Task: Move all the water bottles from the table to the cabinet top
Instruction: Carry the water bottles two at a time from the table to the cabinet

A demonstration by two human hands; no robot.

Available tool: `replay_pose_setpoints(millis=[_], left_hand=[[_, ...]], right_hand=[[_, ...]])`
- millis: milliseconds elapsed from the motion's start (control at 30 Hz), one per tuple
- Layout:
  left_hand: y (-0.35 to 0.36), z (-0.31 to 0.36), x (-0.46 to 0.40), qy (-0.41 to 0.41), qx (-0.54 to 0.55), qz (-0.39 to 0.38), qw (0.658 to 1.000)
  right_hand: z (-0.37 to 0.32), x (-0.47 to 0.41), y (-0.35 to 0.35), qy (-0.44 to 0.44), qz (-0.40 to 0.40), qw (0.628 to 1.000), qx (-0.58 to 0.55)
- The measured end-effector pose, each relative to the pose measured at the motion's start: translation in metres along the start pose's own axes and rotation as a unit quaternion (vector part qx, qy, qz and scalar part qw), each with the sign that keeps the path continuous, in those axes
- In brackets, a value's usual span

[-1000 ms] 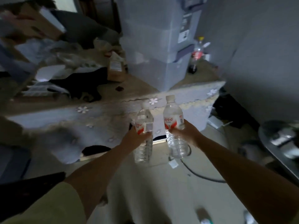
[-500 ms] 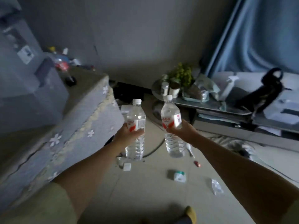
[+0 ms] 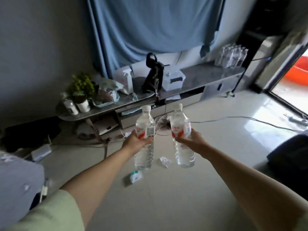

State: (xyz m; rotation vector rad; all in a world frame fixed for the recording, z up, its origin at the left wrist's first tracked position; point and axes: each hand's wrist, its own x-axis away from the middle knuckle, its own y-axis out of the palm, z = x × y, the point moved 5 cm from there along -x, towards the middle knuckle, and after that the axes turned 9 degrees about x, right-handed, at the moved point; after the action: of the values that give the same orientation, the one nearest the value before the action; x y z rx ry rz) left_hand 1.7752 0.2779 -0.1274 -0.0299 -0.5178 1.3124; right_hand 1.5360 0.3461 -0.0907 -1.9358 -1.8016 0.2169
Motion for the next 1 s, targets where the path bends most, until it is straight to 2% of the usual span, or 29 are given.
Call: replay_pose_setpoints(millis=[267, 567, 1000], left_hand=[[0.161, 0.049, -0.016, 0.015, -0.015, -0.085, 0.996], [0.282, 0.104, -0.052, 0.052, -0.032, -0.151, 0.987], [0.398, 0.213, -0.197, 0.076, -0.105, -0.247, 0.96]], right_hand=[[0.091, 0.031, -0.14, 0.037, 0.066, 0.997, -0.016], [0.154, 0.037, -0.243, 0.068, 0.147, 0.986, -0.044], [0.179, -0.082, -0.364, 0.106, 0.216, 0.97, -0.039]])
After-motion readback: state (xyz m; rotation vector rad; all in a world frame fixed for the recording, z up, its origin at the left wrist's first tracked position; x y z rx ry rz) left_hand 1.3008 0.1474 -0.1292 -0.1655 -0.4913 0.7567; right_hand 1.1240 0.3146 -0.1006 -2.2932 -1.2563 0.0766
